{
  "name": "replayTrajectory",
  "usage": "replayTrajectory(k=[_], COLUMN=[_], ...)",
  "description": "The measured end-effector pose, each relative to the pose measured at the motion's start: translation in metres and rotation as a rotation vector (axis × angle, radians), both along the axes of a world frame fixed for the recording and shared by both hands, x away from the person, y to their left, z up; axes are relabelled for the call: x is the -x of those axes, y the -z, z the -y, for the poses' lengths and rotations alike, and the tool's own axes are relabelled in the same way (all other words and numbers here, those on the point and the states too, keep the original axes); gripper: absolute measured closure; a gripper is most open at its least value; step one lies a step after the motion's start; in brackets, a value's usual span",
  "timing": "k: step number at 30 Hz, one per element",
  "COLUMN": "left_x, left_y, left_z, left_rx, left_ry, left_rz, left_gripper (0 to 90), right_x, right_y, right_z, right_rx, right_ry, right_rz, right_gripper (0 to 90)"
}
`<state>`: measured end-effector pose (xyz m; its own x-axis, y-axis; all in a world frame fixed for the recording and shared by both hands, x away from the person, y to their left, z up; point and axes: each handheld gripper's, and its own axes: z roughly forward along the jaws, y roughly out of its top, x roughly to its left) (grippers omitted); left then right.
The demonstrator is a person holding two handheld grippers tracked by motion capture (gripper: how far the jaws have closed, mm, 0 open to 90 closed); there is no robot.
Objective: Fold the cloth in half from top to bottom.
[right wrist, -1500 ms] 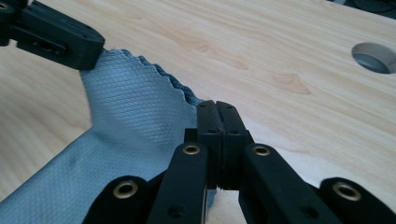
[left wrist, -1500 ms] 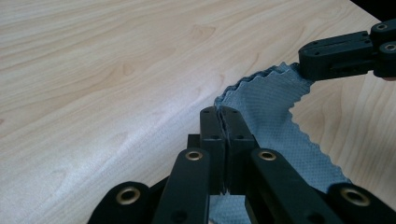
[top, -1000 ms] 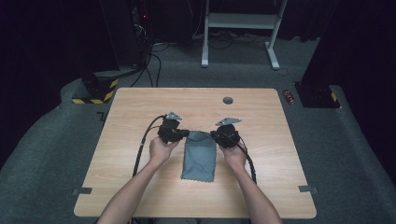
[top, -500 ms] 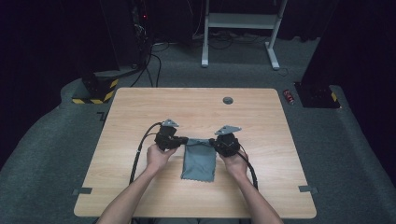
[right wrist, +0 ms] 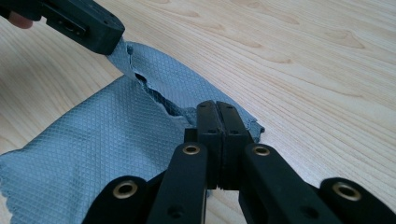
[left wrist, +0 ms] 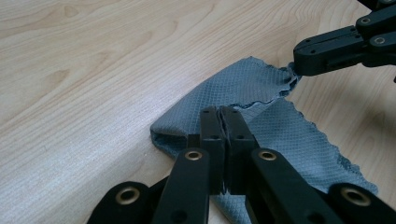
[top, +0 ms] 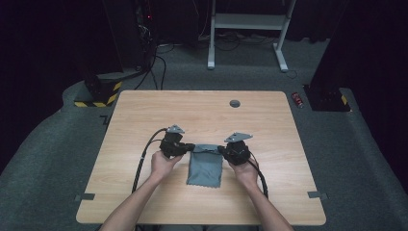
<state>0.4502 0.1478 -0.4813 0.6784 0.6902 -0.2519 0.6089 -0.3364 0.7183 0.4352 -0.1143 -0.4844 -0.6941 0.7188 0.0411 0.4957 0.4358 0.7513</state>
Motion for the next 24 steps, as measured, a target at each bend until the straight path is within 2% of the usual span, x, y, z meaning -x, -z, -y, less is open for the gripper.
replayTrajectory(k=[6,16,21,24], left_x=[0.006,0.016,0.02,0.023], left_y=[0.001,0.002,0.002,0.0], left_z=[-0.003,-0.003,-0.005,-0.006], left_rx=[0.008,-0.022,-0.01,-0.017], left_ry=[-0.004,0.016,0.016,0.017], left_rz=[0.003,0.032,0.035,0.055], left_gripper=[88.6,88.6,88.6,88.6], right_x=[0.006,0.013,0.017,0.02], right_y=[-0.003,-0.001,-0.003,-0.005], right_z=[-0.001,0.0,0.001,0.001], right_rx=[-0.006,-0.022,-0.022,-0.024], right_ry=[-0.02,-0.035,-0.041,-0.047], right_rz=[0.015,0.022,0.029,0.031], right_gripper=[89.7,89.6,89.7,89.7])
